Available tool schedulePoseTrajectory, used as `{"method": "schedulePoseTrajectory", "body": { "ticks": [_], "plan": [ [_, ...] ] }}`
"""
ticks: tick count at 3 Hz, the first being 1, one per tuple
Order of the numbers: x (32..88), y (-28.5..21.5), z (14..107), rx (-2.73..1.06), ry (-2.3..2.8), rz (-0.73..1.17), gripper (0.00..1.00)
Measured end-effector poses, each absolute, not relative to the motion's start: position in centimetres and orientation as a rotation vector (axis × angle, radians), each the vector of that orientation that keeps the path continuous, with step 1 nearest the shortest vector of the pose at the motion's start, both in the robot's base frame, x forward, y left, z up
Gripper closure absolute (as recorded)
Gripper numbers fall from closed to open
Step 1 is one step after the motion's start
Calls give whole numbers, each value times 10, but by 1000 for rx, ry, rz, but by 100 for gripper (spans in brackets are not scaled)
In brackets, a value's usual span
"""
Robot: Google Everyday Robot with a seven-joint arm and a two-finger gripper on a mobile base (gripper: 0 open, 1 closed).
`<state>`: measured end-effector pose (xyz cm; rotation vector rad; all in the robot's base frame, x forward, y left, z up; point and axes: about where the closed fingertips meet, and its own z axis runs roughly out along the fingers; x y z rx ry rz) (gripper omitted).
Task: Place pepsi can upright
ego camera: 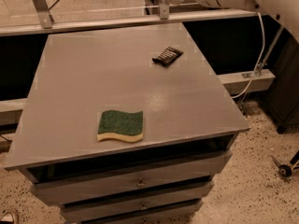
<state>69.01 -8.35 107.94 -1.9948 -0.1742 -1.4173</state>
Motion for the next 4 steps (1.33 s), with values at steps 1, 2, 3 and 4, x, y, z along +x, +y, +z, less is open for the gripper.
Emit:
{"method": "schedulePoseTrajectory", "body": {
  "ticks": [1, 2, 3, 4],
  "plan": [
    [692, -80, 1078, -2006, -192, -1411, 100],
    [684, -78, 1049, -1980, -246, -1380, 100],
    [669, -76, 1025, -1933, -376, -1386, 100],
    [652, -71, 998, -1870, -598, -1401, 100]
  ]
}}
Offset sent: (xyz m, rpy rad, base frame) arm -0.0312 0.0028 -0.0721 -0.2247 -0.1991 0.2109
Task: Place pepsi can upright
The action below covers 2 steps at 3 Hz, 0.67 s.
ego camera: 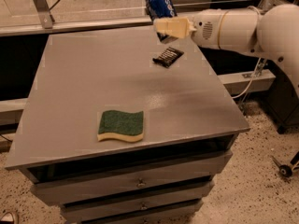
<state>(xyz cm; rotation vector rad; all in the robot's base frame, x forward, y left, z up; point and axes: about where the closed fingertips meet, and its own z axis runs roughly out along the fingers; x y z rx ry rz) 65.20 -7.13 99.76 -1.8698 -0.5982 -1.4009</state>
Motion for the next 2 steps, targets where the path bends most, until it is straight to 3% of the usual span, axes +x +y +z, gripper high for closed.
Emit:
{"method": "schedulePoseTrajectory", "body": {
  "ticks": [2],
  "plan": [
    [644, -69, 975, -1819, -887, -1474, 100]
  ]
}}
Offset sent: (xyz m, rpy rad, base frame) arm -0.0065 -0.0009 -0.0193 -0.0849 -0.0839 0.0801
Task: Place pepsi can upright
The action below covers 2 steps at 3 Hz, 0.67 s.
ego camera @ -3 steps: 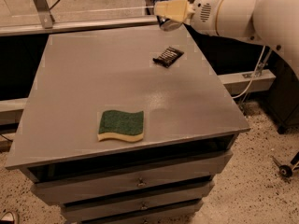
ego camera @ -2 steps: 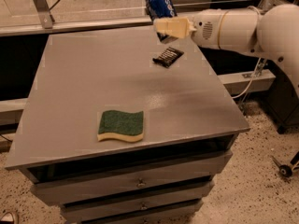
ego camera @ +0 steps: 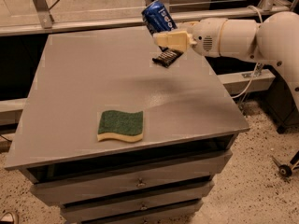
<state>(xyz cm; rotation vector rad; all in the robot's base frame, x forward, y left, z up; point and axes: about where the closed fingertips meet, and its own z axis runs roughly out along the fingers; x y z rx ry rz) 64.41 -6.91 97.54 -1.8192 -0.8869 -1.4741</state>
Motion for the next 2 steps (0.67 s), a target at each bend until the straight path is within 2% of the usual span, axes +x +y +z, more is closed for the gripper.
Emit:
{"method": "schedulePoseTrajectory", "body": {
  "ticks": [2],
  "plan": [
    [642, -62, 978, -1776, -920, -1472, 100]
  ]
}}
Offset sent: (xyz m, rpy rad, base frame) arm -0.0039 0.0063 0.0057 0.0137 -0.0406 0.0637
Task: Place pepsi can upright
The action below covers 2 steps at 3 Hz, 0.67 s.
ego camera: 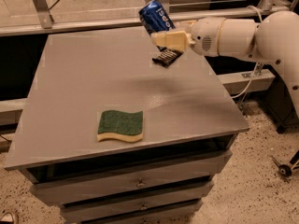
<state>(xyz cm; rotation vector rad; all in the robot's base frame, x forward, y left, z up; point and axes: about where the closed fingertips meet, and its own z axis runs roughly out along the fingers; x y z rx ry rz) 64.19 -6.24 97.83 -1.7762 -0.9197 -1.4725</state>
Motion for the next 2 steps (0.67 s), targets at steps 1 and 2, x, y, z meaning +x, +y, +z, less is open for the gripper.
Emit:
{"method": "schedulePoseTrajectory", "body": {
  "ticks": [1, 2],
  "plan": [
    [629, -68, 957, -1706, -939, -1475, 100],
    [616, -78, 925, -1645, -954, -1461, 100]
  ]
}}
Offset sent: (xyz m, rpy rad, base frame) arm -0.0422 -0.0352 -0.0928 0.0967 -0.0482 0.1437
